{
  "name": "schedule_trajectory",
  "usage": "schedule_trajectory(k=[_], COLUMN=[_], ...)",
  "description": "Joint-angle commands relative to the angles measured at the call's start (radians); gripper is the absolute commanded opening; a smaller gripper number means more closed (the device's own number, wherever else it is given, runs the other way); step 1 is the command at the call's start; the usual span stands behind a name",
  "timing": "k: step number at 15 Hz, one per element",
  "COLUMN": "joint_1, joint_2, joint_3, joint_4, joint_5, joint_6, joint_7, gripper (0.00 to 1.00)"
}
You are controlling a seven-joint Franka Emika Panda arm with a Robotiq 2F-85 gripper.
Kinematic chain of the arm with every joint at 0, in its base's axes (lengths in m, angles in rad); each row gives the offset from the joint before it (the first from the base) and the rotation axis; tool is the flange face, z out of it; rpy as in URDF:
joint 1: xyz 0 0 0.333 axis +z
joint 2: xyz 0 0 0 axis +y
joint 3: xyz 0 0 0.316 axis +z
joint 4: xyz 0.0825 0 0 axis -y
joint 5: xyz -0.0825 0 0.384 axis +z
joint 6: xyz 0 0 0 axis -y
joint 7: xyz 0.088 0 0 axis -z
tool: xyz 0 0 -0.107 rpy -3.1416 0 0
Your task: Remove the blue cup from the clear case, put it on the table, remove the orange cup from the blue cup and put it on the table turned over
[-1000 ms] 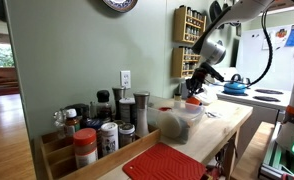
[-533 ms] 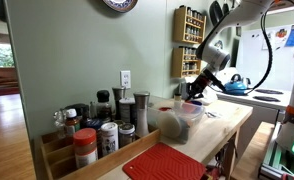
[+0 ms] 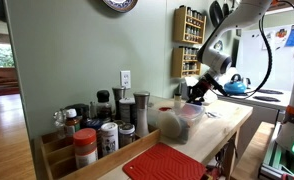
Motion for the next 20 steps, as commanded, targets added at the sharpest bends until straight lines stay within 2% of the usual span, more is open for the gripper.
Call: schedule_trajectory(k=[1, 3, 7, 11, 12, 13, 20], joint_1=[0.0, 0.004, 0.002, 0.014, 0.014, 0.015, 0.018], joint_2=[-0.001, 0.01, 0.021, 0.057, 0.065, 0.064, 0.042], joint_3=[-0.001, 0.003, 0.001, 0.006, 0.004, 0.003, -0.001], joint_4=[0.0, 0.003, 0.0, -0.005, -0.005, -0.004, -0.012], joint_5=[-0.003, 0.082, 0.249, 0.31, 0.312, 0.311, 0.263], joint_6=[-0.001, 0.023, -0.001, 0.033, 0.038, 0.049, 0.087], joint_7=[0.003, -0.051, -0.163, -0.214, -0.224, -0.22, -0.184], gripper=[0.01, 0.01, 0.01, 0.01, 0.28, 0.29, 0.8])
